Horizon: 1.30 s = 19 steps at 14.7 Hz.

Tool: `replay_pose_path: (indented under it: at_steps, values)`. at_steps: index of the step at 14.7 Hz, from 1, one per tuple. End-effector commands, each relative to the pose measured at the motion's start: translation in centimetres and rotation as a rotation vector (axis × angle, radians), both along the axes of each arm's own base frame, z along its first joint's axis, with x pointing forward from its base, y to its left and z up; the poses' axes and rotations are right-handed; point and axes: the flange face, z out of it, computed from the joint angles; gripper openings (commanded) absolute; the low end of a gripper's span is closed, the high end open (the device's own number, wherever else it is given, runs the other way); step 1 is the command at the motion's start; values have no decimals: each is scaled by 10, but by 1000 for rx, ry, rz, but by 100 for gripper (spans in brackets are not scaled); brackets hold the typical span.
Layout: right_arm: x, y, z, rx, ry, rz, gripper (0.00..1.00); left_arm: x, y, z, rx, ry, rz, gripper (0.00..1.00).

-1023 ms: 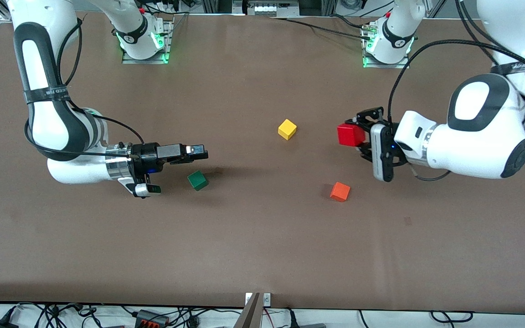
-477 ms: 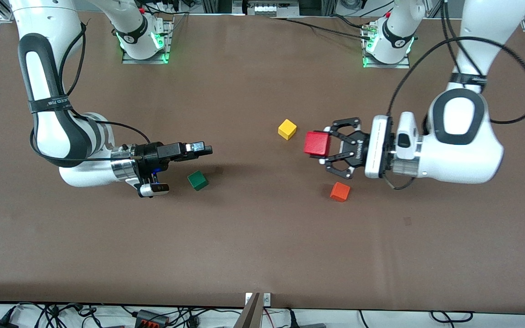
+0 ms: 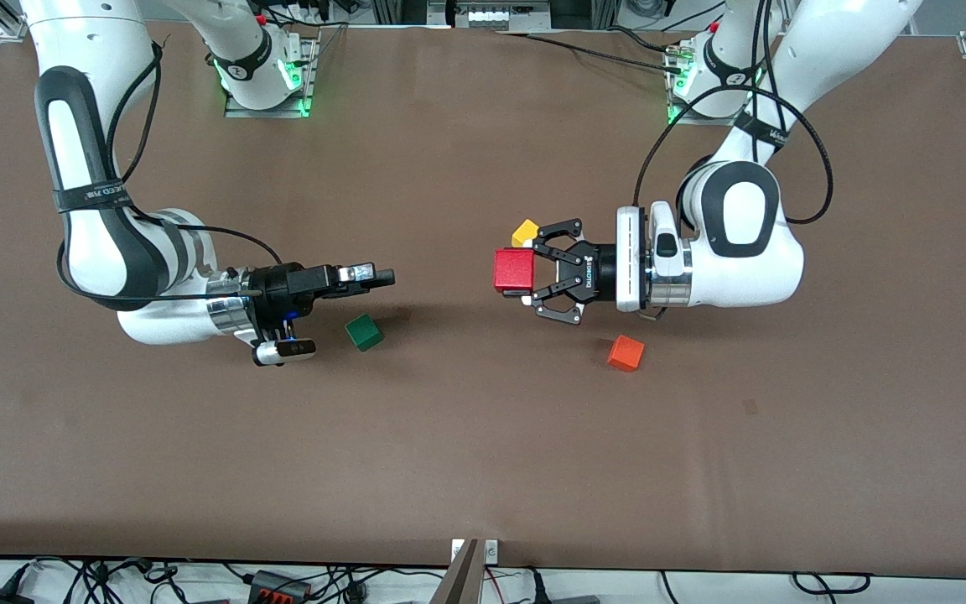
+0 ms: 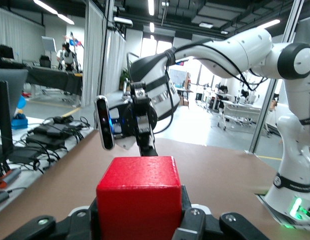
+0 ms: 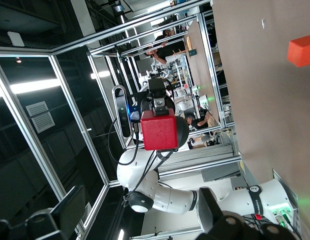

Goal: Pass red block to right arm, stack on blue
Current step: 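Carry the red cube with the left gripper toward the right gripper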

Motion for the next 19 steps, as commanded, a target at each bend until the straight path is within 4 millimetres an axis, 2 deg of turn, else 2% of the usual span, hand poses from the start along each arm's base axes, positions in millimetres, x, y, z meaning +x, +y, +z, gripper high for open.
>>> replay_pose_path:
  at_steps: [1,5,10,12,14,16,17,19]
  values:
    - [-2,12,-11,27,-3,13,100,-7,-17,-5,-45,-39,73,8]
    - [-2,22,-18,40,26,1,100,-25,-58,-17,-49,-52,150,8]
    - [-5,50,-23,51,46,-28,100,-35,-82,-39,-91,-80,202,8]
    - [-6,56,-23,23,37,-34,100,-43,-97,-42,-115,-72,212,8]
    - [-2,63,-13,-25,-12,-14,100,-42,-101,-42,-103,-68,233,8]
    - [-1,67,-13,-93,-45,-7,100,-44,-104,-47,-99,-58,230,8]
    - [-5,77,-12,-116,-60,11,100,-44,-104,-47,-99,-63,231,8]
    - [-6,86,-9,-175,-96,24,100,-44,-104,-47,-99,-64,231,8]
